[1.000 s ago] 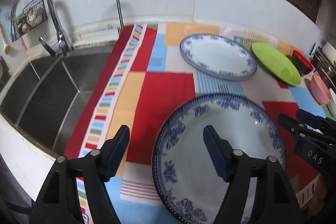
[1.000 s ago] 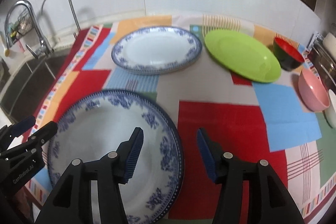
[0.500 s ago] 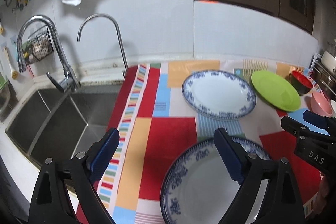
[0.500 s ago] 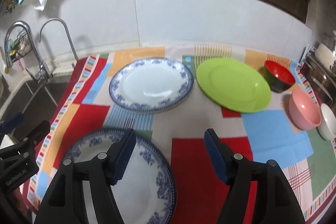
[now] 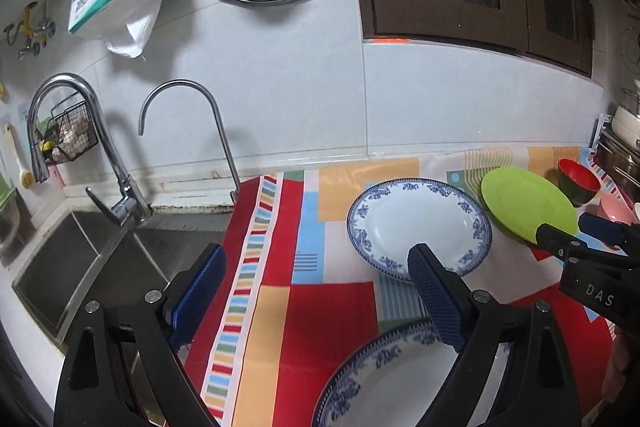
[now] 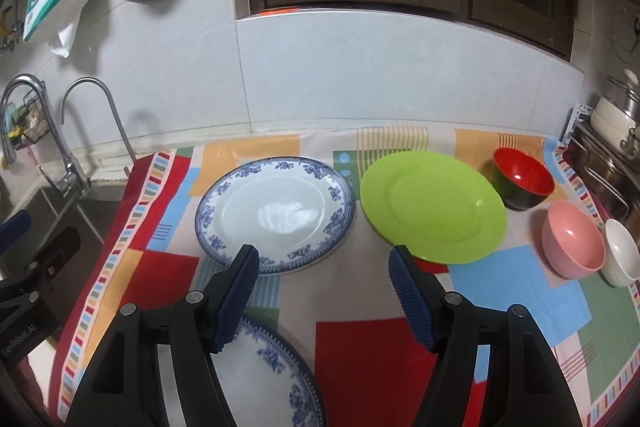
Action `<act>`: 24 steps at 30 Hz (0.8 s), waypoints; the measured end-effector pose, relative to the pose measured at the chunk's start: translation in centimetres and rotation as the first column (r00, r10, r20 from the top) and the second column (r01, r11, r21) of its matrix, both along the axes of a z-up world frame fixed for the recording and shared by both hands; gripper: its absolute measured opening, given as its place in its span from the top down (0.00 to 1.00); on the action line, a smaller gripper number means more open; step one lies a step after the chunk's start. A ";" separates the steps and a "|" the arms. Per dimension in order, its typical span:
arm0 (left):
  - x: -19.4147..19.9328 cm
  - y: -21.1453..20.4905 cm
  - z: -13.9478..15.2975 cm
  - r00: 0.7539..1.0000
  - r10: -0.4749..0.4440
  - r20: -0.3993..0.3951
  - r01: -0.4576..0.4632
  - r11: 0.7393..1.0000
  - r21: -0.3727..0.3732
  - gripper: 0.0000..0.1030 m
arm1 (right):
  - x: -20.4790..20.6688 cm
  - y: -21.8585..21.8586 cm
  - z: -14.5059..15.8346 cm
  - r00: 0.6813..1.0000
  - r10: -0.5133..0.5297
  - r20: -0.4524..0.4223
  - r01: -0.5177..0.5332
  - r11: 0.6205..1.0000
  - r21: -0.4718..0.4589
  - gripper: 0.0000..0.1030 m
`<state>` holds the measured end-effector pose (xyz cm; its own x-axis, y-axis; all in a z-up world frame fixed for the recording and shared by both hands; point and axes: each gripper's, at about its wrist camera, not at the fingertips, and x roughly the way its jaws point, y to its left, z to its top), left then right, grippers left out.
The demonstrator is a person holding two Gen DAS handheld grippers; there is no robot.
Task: Organize plates and bowls
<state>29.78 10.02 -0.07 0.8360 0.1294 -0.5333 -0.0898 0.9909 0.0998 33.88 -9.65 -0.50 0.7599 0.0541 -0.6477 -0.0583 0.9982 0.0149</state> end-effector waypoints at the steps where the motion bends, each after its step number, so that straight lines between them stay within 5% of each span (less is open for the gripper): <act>1: 0.5 0.0 -0.1 1.000 -0.002 -0.002 0.002 1.000 -0.001 0.10 | 0.3 0.0 -0.1 1.000 0.000 -0.003 0.000 1.000 0.002 0.34; 14: 7.6 -0.2 -3.5 0.995 -0.047 -0.092 0.049 0.999 0.013 0.12 | 7.1 -0.4 -5.0 0.988 -0.020 -0.150 0.031 0.997 0.068 0.34; 24: 13.4 0.4 -7.4 0.970 -0.109 -0.218 0.099 0.994 -0.053 0.20 | 11.7 0.0 -7.6 0.980 -0.022 -0.200 0.030 0.999 0.039 0.34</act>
